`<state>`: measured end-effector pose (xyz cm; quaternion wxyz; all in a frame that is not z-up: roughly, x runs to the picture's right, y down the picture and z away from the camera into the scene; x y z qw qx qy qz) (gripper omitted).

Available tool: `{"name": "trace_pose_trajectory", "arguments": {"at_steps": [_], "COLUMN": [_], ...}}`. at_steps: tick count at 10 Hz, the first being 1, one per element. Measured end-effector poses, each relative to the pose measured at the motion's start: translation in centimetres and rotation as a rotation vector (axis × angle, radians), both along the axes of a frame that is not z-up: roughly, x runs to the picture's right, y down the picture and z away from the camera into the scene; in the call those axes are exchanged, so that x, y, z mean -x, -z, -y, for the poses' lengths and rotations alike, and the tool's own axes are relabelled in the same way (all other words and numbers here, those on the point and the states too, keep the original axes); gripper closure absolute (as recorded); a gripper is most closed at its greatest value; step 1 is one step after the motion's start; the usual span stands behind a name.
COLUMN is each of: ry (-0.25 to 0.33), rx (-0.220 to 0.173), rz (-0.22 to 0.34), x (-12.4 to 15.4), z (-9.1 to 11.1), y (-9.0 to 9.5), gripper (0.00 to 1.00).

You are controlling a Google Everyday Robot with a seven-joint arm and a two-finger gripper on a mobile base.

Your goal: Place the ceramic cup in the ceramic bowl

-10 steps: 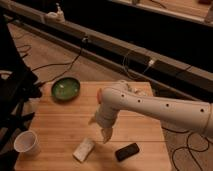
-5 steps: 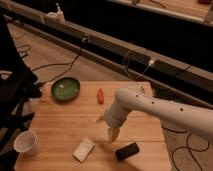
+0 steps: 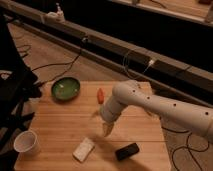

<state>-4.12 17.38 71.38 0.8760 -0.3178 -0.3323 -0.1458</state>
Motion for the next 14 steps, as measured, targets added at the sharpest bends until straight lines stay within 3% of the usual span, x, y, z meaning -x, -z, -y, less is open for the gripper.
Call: {"name": "trace_pose_trajectory", "arguments": {"at_steps": [4, 8, 10, 14], "ry": [0.130, 0.233, 0.296, 0.410], "rx": [-0.030, -0.023, -0.010, -0.004], "rz": [0.130, 0.253, 0.344, 0.461], "x": [6.5, 12.3, 16.1, 21.5], "z": [1.1, 1.0, 0.4, -1.7], "y": [0.1, 0.1, 0.5, 2.2], "gripper": [0.30, 0.30, 0.30, 0.30]}}
